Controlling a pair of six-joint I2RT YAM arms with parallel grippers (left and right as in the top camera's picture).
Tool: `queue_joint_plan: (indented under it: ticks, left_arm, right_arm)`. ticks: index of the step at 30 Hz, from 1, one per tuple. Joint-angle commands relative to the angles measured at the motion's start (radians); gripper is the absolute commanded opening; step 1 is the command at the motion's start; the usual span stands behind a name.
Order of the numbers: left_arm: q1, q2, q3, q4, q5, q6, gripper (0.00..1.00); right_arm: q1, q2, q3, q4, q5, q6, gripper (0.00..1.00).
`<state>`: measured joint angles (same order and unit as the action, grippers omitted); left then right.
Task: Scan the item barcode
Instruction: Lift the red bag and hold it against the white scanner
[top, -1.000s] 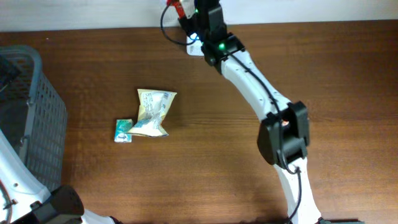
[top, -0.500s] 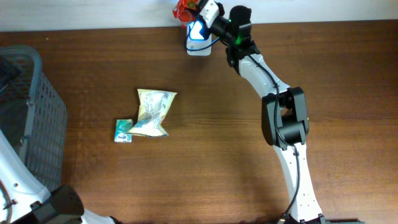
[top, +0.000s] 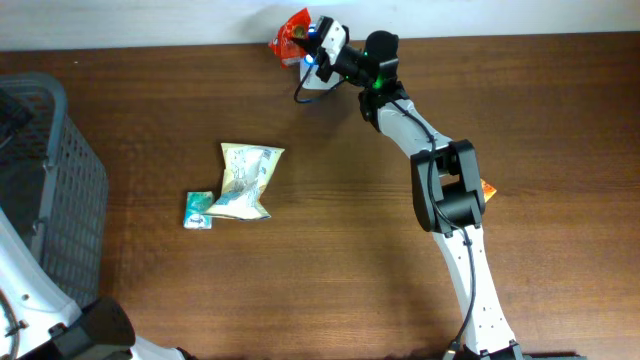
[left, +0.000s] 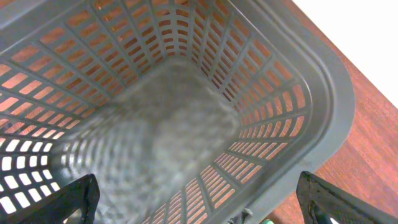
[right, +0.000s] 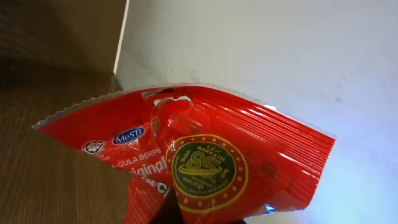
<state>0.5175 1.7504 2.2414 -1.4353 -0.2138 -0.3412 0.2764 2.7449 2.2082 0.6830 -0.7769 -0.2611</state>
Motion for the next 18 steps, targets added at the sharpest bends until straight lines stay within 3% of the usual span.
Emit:
queue_joint_plan:
  ticks: [1,9,12,18]
  left_arm:
    - [0.002,-0.002,0.011,0.001,0.000,-0.010,0.99]
    - [0.002,-0.002,0.011,0.001,0.000,-0.010,0.99]
    - [0.002,-0.002,0.011,0.001,0.000,-0.010,0.99]
    - [0.002,-0.002,0.011,0.000,0.000,-0.010,0.99]
  right_arm:
    - [-0.013,0.000,0.013,0.043,-0.061,0.016,0.04]
    - [-0.033,0.000,0.019,0.155,-0.252,0.016,0.04]
    - [-0.038,0.000,0.024,0.291,-0.377,0.017,0.04]
    - [-0.061,0.000,0.069,0.278,-0.350,0.034,0.04]
